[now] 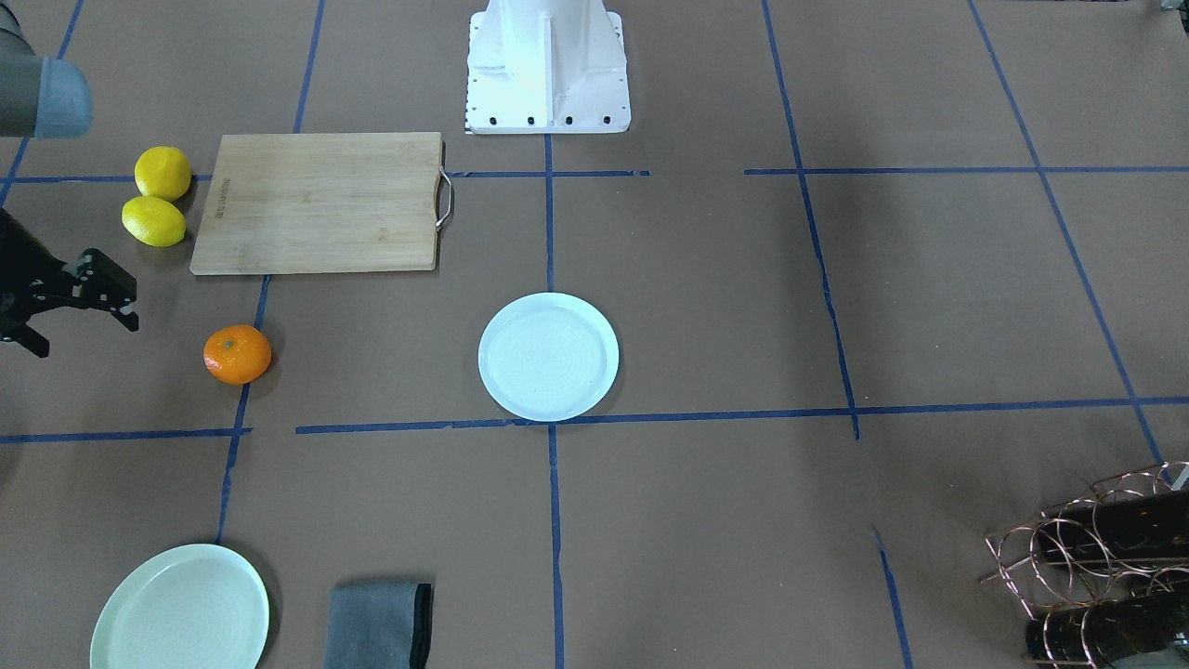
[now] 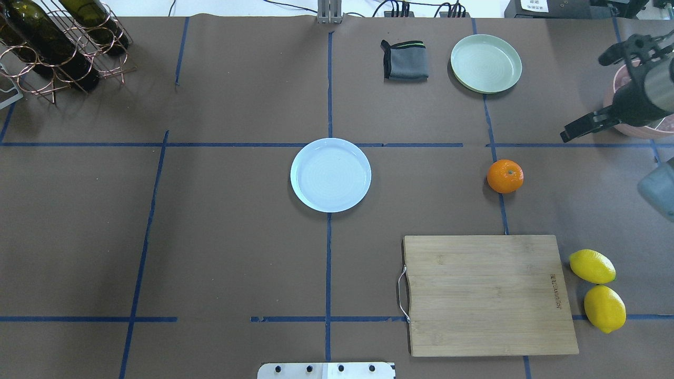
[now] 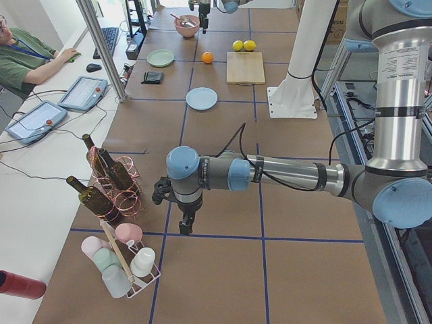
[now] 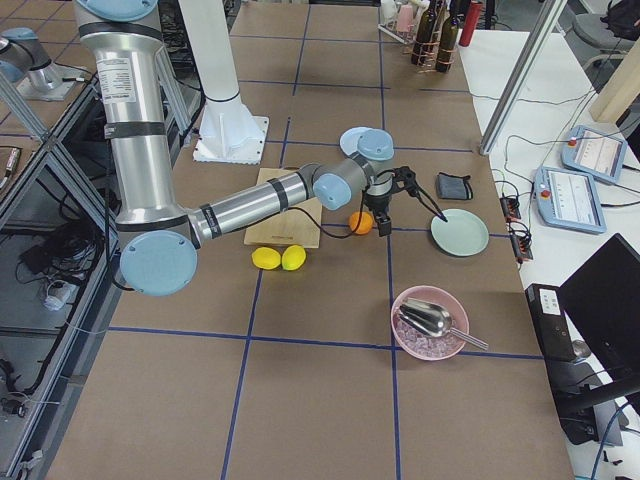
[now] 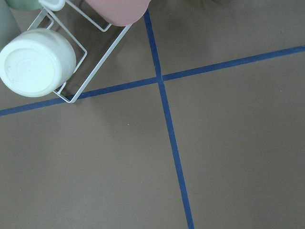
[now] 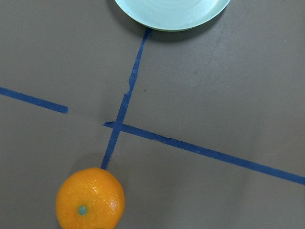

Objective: Pick orange to plate
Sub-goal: 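Lower the right gripper over the orange and close on it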

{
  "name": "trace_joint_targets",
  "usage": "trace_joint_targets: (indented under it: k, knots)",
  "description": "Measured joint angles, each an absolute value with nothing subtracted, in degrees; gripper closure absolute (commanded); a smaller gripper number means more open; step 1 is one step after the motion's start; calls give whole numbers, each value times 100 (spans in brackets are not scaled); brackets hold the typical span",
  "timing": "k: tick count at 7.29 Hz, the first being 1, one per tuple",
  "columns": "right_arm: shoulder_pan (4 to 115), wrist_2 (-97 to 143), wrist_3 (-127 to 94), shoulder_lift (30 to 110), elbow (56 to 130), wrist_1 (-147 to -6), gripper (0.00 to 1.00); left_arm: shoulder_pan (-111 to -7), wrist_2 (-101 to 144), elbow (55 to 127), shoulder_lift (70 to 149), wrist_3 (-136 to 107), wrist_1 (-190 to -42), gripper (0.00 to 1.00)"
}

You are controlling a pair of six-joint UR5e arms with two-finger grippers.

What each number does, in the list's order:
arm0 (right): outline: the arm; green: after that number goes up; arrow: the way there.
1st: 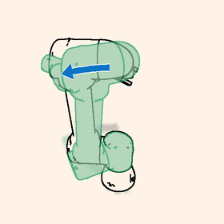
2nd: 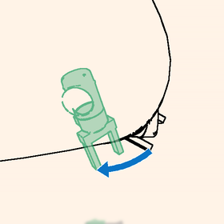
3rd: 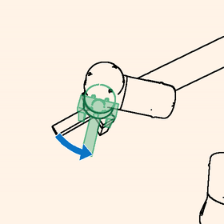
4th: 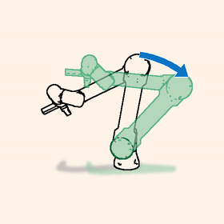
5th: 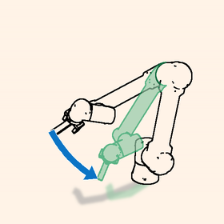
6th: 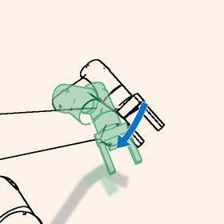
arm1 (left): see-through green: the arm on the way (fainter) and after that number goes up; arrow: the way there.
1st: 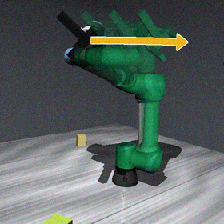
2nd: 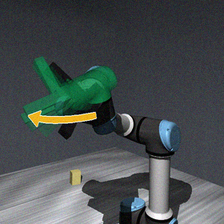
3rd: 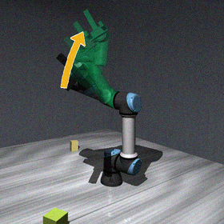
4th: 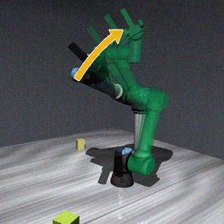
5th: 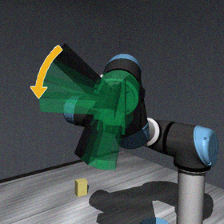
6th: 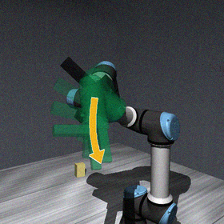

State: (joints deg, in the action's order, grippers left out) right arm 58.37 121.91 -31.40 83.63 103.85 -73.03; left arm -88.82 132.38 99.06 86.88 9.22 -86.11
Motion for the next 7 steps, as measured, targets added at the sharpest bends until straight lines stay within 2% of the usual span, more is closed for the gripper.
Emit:
trace_joint_targets:
  k: [3,7]
  knots:
    - [4629,11089,-4804,8348,10342,-6632,0,-8885,13250,9918,8722,914,-8615,0]
    - [4154,10525,-5140,8256,10200,-6566,0,-8886,13272,9909,8720,919,-8627,0]
